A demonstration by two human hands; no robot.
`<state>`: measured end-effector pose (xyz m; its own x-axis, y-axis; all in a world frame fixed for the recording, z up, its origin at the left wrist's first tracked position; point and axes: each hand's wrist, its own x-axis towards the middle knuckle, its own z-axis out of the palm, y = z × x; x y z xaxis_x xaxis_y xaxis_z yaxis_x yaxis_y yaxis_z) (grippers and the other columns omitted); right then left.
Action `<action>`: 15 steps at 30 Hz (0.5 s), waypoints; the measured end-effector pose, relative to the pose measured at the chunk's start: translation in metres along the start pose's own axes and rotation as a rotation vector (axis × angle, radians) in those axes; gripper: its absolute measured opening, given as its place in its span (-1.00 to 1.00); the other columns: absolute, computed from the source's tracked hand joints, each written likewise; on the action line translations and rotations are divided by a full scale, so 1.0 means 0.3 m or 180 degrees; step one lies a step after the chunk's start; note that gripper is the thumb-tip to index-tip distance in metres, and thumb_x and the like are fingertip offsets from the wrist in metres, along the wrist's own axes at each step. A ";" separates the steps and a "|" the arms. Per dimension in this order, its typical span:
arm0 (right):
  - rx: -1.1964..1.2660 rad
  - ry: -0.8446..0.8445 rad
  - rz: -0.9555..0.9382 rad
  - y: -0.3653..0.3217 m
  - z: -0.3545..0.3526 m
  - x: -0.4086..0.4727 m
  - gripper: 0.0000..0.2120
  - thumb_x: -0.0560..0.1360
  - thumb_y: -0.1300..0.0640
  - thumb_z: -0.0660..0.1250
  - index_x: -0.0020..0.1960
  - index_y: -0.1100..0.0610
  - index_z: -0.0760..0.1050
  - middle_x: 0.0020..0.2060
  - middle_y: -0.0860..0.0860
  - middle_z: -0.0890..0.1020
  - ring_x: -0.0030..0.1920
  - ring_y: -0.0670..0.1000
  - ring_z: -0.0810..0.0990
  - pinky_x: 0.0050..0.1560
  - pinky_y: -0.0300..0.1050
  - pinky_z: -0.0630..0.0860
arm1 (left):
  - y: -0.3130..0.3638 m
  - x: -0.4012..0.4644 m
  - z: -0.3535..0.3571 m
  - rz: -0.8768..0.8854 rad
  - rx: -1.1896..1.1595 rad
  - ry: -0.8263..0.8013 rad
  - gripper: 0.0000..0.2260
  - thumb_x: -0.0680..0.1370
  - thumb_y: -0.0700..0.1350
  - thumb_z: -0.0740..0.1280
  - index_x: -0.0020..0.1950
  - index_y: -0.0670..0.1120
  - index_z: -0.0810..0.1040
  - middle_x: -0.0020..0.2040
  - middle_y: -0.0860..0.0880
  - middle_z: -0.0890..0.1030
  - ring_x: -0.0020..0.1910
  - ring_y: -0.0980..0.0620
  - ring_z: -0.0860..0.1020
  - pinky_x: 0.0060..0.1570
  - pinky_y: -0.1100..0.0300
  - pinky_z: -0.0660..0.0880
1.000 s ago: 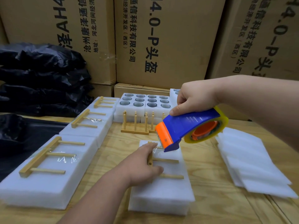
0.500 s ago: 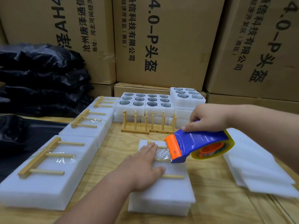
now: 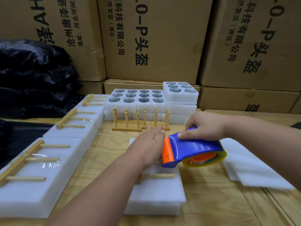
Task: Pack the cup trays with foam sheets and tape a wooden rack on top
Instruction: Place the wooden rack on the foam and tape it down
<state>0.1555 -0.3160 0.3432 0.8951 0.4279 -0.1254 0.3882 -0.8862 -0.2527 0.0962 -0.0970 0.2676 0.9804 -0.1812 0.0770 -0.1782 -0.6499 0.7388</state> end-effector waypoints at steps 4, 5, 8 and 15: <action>0.0010 -0.0082 -0.0013 0.010 0.004 0.004 -0.45 0.42 -0.47 0.34 -0.26 0.04 0.61 -0.37 -0.04 0.66 -0.40 -0.13 0.57 -0.36 -0.20 0.46 | -0.025 0.015 0.068 -0.0142 0.0548 -0.0055 -0.44 0.69 0.24 -0.19 0.65 0.12 0.16 0.65 0.09 0.21 0.63 0.09 0.02 0.42 0.32 -0.16; 0.0044 -0.0098 -0.0025 0.018 0.006 0.002 -0.44 0.42 -0.47 0.34 -0.30 0.04 0.60 -0.42 -0.05 0.62 -0.43 -0.13 0.53 -0.36 -0.18 0.44 | -0.033 0.011 0.071 -0.0183 0.0533 -0.0064 -0.36 0.62 0.33 -0.23 0.66 0.15 0.10 0.64 0.11 0.22 0.63 0.07 0.02 0.42 0.31 -0.15; 0.0179 -0.0092 -0.0040 0.040 0.018 -0.006 -0.40 0.41 -0.47 0.33 -0.28 0.09 0.60 -0.47 -0.08 0.53 -0.44 -0.10 0.46 -0.34 -0.14 0.40 | -0.044 0.010 0.070 -0.0290 0.0670 -0.0191 -0.10 0.39 0.56 -0.33 0.67 0.21 -0.07 0.62 0.12 0.26 0.66 -0.08 -0.02 0.53 0.07 -0.05; 0.0461 0.0050 -0.0015 0.108 -0.022 -0.075 -0.36 0.25 -0.60 0.29 -0.27 -0.01 0.63 -0.46 -0.08 0.61 -0.45 -0.14 0.53 -0.39 -0.21 0.42 | -0.033 0.029 0.077 0.0115 0.1371 -0.0474 -0.19 0.53 0.41 -0.37 0.65 0.10 0.16 0.64 0.04 0.23 0.64 0.13 0.07 0.60 0.05 -0.13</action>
<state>0.1492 -0.3554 0.3441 0.8971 0.4281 -0.1092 0.3577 -0.8489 -0.3892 0.1045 -0.1092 0.2457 0.9559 -0.2929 -0.0228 -0.2614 -0.8833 0.3892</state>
